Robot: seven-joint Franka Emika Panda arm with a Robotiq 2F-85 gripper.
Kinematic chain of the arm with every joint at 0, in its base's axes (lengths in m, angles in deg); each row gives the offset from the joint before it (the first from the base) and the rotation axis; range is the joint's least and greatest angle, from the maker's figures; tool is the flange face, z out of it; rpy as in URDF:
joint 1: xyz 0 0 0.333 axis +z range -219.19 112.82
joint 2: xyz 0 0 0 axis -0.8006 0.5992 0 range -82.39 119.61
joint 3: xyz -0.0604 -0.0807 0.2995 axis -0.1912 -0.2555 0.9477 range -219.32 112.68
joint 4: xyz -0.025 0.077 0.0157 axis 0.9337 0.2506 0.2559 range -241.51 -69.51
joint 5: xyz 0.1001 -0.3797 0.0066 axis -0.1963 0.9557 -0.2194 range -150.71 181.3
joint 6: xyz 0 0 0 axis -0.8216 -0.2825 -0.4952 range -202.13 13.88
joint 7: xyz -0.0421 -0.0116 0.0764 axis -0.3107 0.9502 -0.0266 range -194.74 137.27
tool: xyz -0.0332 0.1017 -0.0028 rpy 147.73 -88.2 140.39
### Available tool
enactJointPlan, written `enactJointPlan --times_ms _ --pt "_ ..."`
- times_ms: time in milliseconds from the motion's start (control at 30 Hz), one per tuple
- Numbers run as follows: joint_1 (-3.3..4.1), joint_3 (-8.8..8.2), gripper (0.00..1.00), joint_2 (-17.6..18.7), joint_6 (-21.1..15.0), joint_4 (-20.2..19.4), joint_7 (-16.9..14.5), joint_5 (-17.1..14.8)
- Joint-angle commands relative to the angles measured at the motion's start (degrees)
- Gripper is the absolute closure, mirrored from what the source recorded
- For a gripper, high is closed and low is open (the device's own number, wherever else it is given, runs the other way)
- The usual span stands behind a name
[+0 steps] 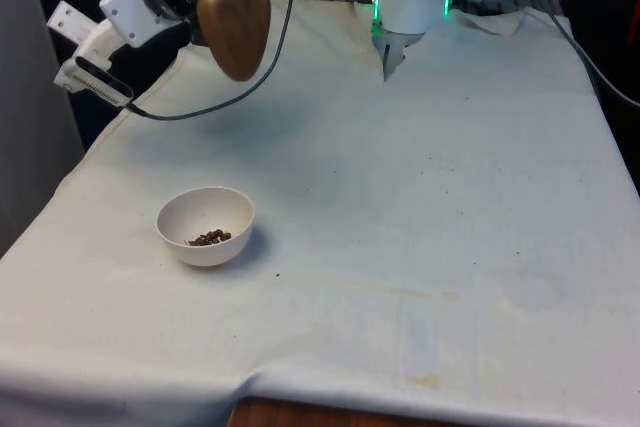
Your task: Pour the coffee beans from the cup into the bowl.
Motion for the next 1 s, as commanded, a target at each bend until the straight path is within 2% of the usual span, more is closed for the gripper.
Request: enactJointPlan --times_ms 0,33,67,300,333,367,467,600,667,700,933,967 --pt "0.46 -0.4 1.0 -0.8 -0.1 -0.8 -0.5 0.8" --pt "0.06 -0.06 1.0 -0.2 0.2 -0.3 -0.3 0.3" --pt "0.52 -0.46 1.0 -1.1 0.0 -1.0 -0.7 1.0" --pt "0.86 -1.03 1.0 -3.1 1.1 -2.7 -3.3 3.6" --pt "0.46 -0.63 1.0 -2.6 1.4 -2.3 -3.3 3.1" --pt "0.86 -1.09 1.0 -3.3 1.1 -2.9 -3.7 3.9" --pt "0.97 -1.2 1.0 -4.2 1.1 -3.5 -5.0 5.3" --pt "0.97 -1.26 1.0 -4.6 1.2 -3.7 -6.6 6.5" --pt "0.63 -0.97 1.0 -4.3 1.4 -3.4 -7.1 6.4" --pt "0.92 -1.32 1.0 -4.6 1.3 -3.7 -7.7 7.0" --pt "0.92 -1.66 1.0 -4.6 1.4 -3.6 -11.6 9.2" --pt "0.63 -1.32 1.0 -4.3 1.5 -3.4 -11.2 8.5"
